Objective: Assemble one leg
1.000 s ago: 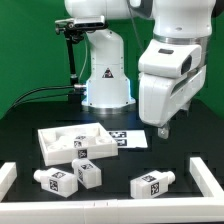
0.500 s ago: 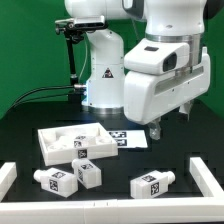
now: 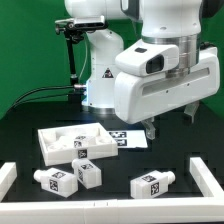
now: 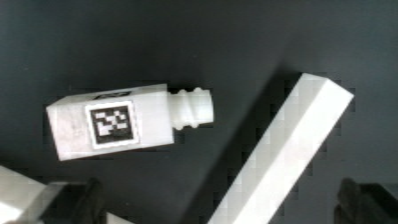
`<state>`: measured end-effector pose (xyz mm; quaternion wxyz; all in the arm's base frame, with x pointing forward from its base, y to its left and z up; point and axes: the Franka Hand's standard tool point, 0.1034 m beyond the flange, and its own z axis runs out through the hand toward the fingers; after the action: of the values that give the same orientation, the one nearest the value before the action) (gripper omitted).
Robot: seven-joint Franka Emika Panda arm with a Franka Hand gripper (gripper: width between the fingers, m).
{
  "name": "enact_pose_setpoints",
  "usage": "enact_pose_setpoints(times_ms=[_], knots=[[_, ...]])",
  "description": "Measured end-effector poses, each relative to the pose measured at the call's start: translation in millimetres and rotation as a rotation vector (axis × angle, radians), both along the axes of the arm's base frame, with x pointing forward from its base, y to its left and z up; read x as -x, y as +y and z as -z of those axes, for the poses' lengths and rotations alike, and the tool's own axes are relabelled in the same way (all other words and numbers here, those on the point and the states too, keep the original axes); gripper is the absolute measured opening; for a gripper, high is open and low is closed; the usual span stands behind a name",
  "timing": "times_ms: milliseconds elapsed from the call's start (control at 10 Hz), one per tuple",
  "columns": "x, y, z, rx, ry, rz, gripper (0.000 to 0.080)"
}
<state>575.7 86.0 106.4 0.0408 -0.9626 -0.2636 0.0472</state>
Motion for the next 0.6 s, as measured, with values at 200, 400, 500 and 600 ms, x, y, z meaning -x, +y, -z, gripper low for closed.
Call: enact_pose_setpoints(times_ms=[200,400,500,600], knots=[[-1.1,-1.5,1.9,0.0,-0.003,0.04,0.0649],[-9.2,-8.1,16.3,-0.003,-0.019,0.309,0.0649],[-17.1,-13.2,24.3,-0.028,-0.011,0.327,0.0649],[-25.9,-26.5,28.3,-0.053,-0.021,0.264,0.0649]])
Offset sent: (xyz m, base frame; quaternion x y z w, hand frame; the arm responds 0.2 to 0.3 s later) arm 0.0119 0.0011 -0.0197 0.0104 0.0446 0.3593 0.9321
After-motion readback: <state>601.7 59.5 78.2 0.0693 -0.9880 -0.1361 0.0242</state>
